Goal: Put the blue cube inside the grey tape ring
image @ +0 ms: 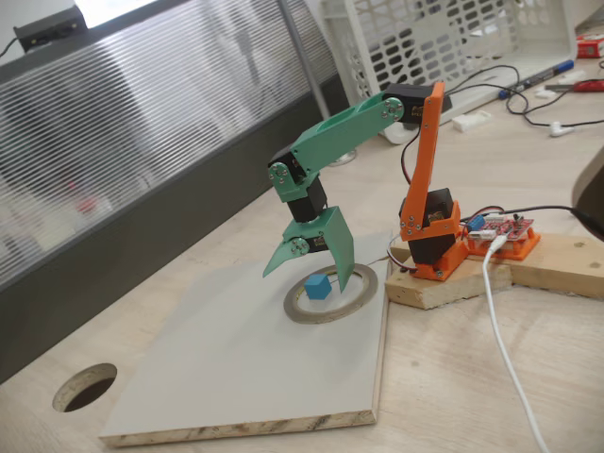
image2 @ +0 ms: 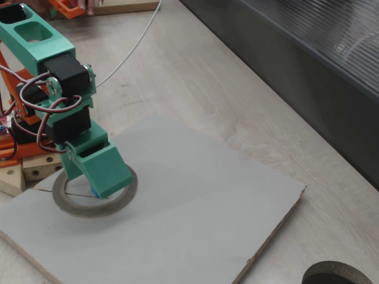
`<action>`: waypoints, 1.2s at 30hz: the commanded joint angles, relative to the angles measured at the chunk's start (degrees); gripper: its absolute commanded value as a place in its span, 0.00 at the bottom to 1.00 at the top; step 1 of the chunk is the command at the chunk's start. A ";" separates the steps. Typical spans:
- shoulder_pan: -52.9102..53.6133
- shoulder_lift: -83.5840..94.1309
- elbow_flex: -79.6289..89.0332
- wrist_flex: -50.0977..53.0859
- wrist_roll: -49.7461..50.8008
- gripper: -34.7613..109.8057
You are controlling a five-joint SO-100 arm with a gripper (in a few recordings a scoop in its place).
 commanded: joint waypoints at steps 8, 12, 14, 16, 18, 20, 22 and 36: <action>0.44 -1.23 -20.39 24.96 0.79 0.93; -0.09 -7.82 -29.62 37.62 0.35 0.93; -0.18 -8.53 -31.82 36.04 0.26 0.93; 0.18 -7.91 -33.05 35.95 0.53 0.93; 0.44 -7.65 -34.10 35.95 0.62 0.93; 0.44 -7.47 -35.07 35.95 0.70 0.93; 0.26 -7.21 -36.04 35.95 0.53 0.93; -0.26 6.59 -36.65 35.95 0.44 0.59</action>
